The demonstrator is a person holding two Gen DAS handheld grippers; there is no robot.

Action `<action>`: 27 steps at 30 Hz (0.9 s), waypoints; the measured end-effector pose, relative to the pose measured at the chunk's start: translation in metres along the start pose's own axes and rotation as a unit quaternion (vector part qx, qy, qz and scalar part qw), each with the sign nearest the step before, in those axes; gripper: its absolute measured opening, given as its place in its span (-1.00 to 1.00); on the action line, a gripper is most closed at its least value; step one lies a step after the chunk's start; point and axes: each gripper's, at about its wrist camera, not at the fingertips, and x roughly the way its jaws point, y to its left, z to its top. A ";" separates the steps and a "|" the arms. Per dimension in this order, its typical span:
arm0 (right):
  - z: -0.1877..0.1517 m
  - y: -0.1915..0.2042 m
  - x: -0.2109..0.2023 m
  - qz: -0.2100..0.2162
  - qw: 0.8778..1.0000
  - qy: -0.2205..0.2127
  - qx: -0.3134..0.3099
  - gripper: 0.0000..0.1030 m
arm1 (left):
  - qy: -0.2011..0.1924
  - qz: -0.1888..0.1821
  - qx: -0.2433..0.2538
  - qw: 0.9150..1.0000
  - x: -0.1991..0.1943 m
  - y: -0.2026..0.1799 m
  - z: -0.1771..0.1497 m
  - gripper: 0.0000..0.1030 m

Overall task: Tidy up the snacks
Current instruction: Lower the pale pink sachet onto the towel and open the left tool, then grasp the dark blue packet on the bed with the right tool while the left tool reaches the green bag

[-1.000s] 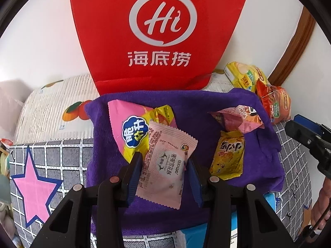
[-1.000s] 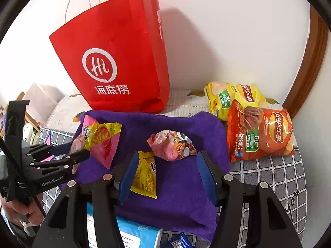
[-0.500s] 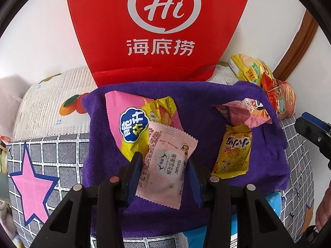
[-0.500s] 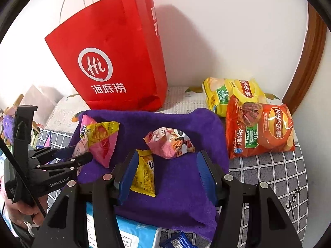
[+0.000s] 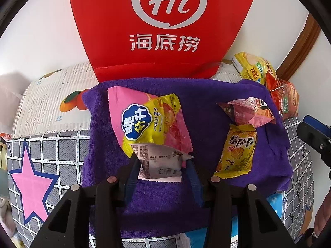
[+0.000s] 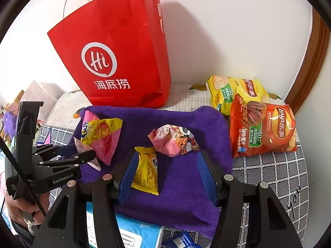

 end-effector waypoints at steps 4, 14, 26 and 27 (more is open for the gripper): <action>0.000 0.002 0.000 0.003 1.000 0.001 0.000 0.13 | -0.012 0.007 -0.003 1.000 -0.010 0.001 0.001 0.18; 0.002 0.006 -0.016 -0.006 1.000 -0.022 0.002 0.13 | -0.041 -0.010 -0.015 0.999 -0.035 0.003 0.004 0.19; -0.008 0.012 -0.059 -0.037 0.997 -0.069 0.004 0.13 | -0.087 -0.021 0.000 0.996 -0.074 -0.014 0.000 0.19; -0.014 0.012 -0.062 -0.040 0.997 -0.068 -0.001 0.13 | -0.090 -0.022 0.003 0.996 -0.077 -0.015 -0.001 0.19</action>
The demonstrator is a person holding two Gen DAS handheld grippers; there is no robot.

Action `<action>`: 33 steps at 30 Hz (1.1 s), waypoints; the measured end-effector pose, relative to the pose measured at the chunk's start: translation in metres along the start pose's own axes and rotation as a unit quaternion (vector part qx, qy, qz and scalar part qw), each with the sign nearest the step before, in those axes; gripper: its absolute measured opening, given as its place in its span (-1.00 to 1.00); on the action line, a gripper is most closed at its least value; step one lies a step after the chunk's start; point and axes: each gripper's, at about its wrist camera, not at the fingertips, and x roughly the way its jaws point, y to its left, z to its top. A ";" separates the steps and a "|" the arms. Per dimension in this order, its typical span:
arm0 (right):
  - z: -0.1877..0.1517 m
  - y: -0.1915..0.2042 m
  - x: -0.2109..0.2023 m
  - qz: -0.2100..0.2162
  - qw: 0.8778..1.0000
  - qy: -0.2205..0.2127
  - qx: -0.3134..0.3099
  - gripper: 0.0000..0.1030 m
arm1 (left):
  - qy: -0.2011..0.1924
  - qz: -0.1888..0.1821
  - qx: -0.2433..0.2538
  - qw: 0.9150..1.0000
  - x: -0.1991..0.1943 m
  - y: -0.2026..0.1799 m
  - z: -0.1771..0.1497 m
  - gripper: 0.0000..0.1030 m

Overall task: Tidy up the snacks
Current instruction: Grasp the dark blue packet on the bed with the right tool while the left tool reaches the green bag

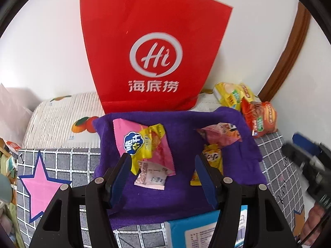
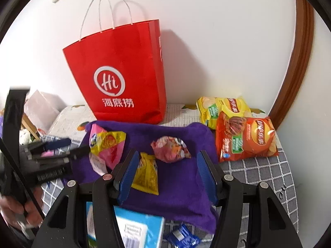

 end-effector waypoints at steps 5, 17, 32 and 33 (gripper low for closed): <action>-0.046 -0.016 -0.009 -0.010 0.999 0.030 -0.013 0.13 | -0.018 -0.004 0.013 1.000 -0.021 -0.012 -0.004 0.22; -0.153 -0.040 0.010 -0.010 0.997 0.080 -0.016 0.14 | -0.008 0.011 0.030 0.999 -0.055 -0.003 -0.063 0.28; -0.169 -0.018 0.042 -0.028 0.987 0.090 -0.133 0.16 | 0.031 0.033 -0.006 0.999 -0.053 0.037 -0.135 0.28; -0.167 -0.019 0.045 -0.027 0.986 0.090 -0.137 0.18 | 0.033 0.033 -0.008 0.999 -0.052 0.038 -0.137 0.28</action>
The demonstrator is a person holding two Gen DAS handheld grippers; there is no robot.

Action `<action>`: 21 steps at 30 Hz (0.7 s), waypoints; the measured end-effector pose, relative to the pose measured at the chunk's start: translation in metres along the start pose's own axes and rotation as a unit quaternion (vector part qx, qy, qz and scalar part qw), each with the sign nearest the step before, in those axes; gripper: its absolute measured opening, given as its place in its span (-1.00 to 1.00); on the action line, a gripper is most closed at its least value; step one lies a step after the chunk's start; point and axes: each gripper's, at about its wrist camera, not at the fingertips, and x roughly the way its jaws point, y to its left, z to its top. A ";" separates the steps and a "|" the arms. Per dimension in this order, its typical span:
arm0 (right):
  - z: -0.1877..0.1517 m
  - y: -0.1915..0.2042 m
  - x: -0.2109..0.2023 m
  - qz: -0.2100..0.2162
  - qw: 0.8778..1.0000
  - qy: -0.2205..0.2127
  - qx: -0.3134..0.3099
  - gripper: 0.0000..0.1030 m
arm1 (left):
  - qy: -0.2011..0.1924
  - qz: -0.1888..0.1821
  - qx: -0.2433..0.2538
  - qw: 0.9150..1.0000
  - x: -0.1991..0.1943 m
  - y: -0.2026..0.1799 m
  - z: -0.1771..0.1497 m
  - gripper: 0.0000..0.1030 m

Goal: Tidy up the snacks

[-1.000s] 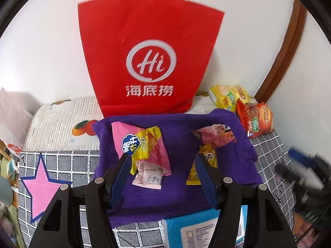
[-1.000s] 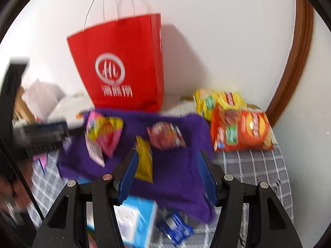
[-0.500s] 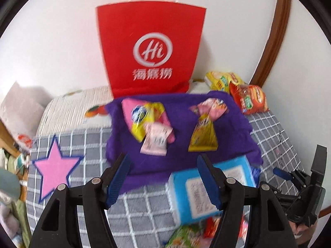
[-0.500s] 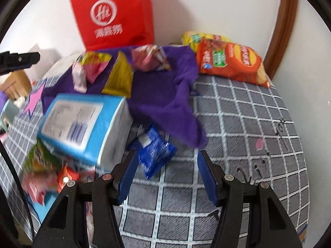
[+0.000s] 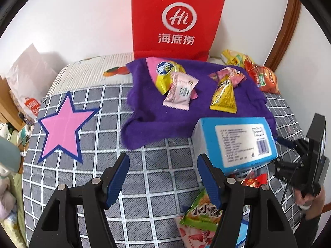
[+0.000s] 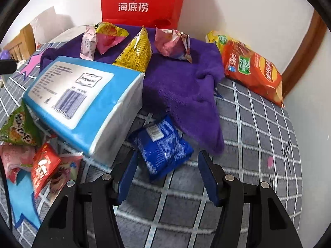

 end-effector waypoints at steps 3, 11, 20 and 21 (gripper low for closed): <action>0.007 -0.002 0.010 0.003 1.000 0.007 -0.009 0.29 | 0.008 0.000 -0.002 1.000 0.004 0.002 -0.004 0.28; 0.008 -0.005 0.011 0.024 1.000 -0.007 0.010 -0.12 | 0.013 -0.018 -0.002 1.000 0.008 -0.003 -0.008 0.28; -0.026 -0.020 -0.015 0.008 0.997 -0.002 0.073 -0.11 | 0.007 -0.037 0.006 0.999 -0.001 -0.013 -0.022 0.28; -0.032 -0.021 -0.016 0.009 0.997 0.002 0.081 -0.11 | 0.007 -0.038 0.007 0.999 -0.002 -0.014 -0.024 0.28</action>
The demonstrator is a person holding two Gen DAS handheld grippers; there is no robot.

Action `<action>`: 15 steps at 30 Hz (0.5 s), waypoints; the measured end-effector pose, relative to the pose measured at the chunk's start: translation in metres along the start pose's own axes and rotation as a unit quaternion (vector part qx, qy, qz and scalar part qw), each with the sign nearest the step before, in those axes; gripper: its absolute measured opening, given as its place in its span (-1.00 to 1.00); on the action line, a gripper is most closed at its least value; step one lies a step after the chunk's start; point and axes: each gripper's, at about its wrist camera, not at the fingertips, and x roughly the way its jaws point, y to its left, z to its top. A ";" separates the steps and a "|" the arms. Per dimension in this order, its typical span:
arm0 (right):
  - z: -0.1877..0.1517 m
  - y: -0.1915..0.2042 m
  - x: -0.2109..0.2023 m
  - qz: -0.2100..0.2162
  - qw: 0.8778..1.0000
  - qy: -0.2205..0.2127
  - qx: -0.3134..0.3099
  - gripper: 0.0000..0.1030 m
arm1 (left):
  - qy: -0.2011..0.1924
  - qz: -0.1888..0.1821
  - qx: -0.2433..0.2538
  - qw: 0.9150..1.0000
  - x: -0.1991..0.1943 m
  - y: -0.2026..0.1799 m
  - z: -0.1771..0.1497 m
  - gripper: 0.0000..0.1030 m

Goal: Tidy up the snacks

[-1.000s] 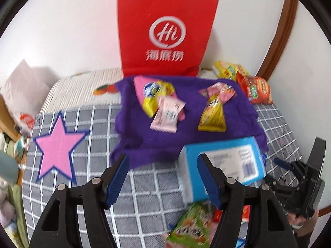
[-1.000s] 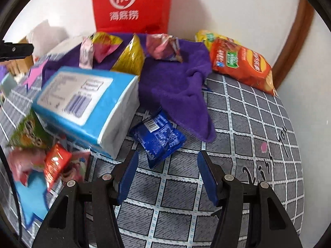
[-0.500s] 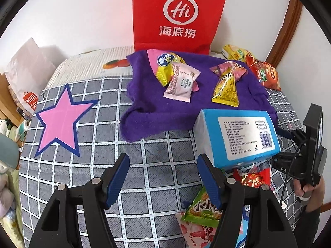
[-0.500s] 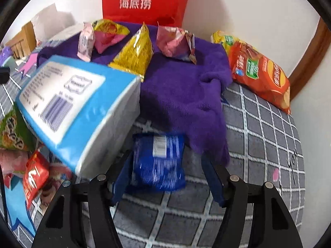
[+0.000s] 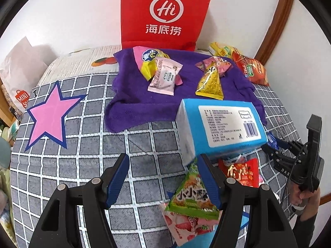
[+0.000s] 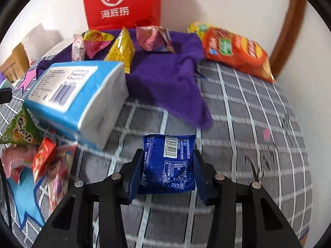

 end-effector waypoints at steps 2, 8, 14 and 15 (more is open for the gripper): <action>-0.010 -0.001 -0.004 0.000 1.000 0.001 0.011 -0.11 | 0.000 -0.001 0.002 1.000 -0.001 -0.002 -0.004 0.28; -0.037 -0.002 -0.019 -0.009 0.998 -0.013 0.053 -0.11 | 0.002 -0.005 0.011 1.000 -0.006 -0.006 -0.019 0.28; -0.050 -0.001 -0.025 -0.006 0.996 -0.023 0.085 -0.09 | 0.000 -0.011 0.014 1.000 -0.009 -0.014 -0.032 0.28; -0.051 0.000 -0.025 -0.006 0.996 -0.025 0.089 -0.09 | 0.000 -0.014 0.016 1.000 -0.009 -0.015 -0.034 0.28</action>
